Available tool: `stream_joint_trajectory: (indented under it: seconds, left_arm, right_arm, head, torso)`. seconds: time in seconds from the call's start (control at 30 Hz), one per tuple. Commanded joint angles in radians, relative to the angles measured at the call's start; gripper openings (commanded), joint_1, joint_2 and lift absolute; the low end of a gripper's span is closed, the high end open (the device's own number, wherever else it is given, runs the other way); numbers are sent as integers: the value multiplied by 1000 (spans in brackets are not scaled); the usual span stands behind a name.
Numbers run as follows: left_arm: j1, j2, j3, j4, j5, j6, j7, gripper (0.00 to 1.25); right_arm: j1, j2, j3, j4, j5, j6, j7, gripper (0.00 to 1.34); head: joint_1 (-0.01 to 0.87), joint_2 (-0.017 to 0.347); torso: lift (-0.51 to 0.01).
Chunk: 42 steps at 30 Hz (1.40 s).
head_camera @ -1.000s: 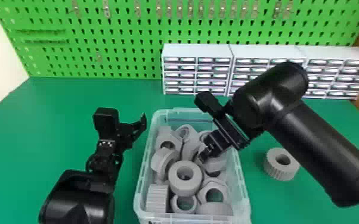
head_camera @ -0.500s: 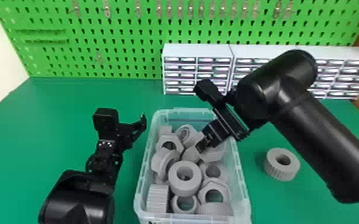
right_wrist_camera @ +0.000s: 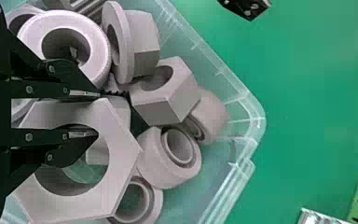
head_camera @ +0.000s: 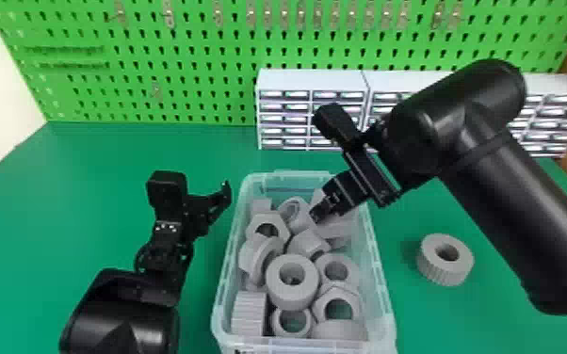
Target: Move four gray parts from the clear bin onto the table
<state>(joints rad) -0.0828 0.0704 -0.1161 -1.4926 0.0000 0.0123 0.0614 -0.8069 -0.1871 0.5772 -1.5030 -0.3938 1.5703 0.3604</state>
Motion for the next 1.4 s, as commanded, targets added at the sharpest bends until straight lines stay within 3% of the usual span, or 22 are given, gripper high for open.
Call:
stream_joint_trajectory:
  seconds: [0.0,0.8,1.37]
  left_arm:
    - [2,0,-1,0,0,0,0,1068]
    - [0,0,-5,0,0,0,0,1068]
    - [3,0,-5,0,-3,0,2,1068]
  right_arm:
    - [2,-3,-31,-16,12,2,0,330]
    - [34,-17,-194,-63,109,2,0,331]
    - [60,-28,-260,-65,156,2,0,331]
  head:
    - [693,72]
    - [693,72]
    - [693,72]
  torso:
    - [-52]
    - [-52]
    - [-52]
